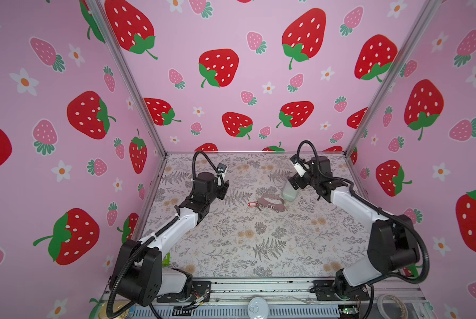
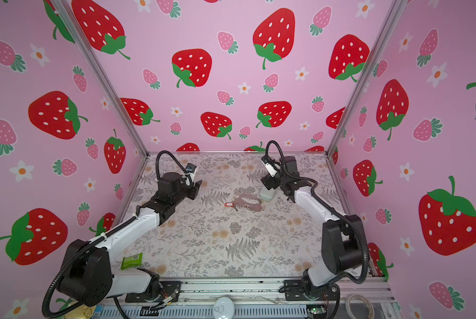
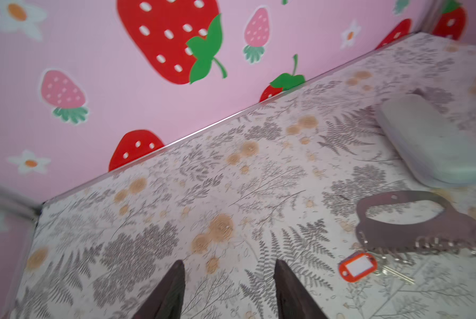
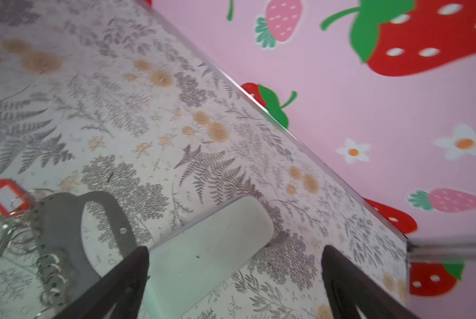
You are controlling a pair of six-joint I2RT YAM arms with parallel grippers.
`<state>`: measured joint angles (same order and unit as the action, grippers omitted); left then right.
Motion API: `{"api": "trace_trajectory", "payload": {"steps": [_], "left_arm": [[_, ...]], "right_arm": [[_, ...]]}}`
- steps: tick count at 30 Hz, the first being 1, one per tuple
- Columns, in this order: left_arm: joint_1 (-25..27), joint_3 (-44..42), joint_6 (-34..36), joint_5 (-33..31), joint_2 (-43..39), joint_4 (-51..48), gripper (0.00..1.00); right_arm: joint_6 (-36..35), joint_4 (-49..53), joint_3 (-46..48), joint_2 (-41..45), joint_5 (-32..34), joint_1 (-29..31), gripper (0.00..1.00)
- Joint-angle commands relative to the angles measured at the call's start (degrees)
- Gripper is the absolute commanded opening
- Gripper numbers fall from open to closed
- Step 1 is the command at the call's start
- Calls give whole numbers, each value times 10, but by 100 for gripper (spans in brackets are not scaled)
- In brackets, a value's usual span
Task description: Put the keys on the keyring
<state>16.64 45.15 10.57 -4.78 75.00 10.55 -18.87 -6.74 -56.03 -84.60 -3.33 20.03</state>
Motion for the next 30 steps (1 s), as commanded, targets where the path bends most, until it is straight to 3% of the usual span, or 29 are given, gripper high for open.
{"api": "trace_trajectory", "payload": {"steps": [1,4,6,8,11,15,20,26,28,30], "left_arm": [[-42,-41,-65,-87,-30,19,56],[-83,-89,-80,-101,-40,64,58],[-99,-110,-78,-106,-35,97,59],[-105,-124,-63,-113,-23,116,60],[-107,-155,-63,-107,1,165,61],[-111,-188,-81,-57,35,253,63],[-111,-234,-73,-38,100,387,70],[-135,-212,-96,-16,125,359,73],[-140,-213,-102,-10,137,371,80],[-144,-208,-103,-1,136,364,80]], "right_arm": [[100,-193,131,56,55,-37,99],[145,-280,223,82,59,-88,99],[137,-343,270,78,56,-108,99],[125,-402,306,59,40,-123,99],[174,-451,328,19,18,-153,99],[173,-738,446,-58,-24,-158,99],[167,-679,421,-57,-37,-157,99],[164,-665,419,-51,-26,-154,99],[163,-663,418,-52,-25,-154,99],[163,-662,414,-56,-25,-153,99]]}}
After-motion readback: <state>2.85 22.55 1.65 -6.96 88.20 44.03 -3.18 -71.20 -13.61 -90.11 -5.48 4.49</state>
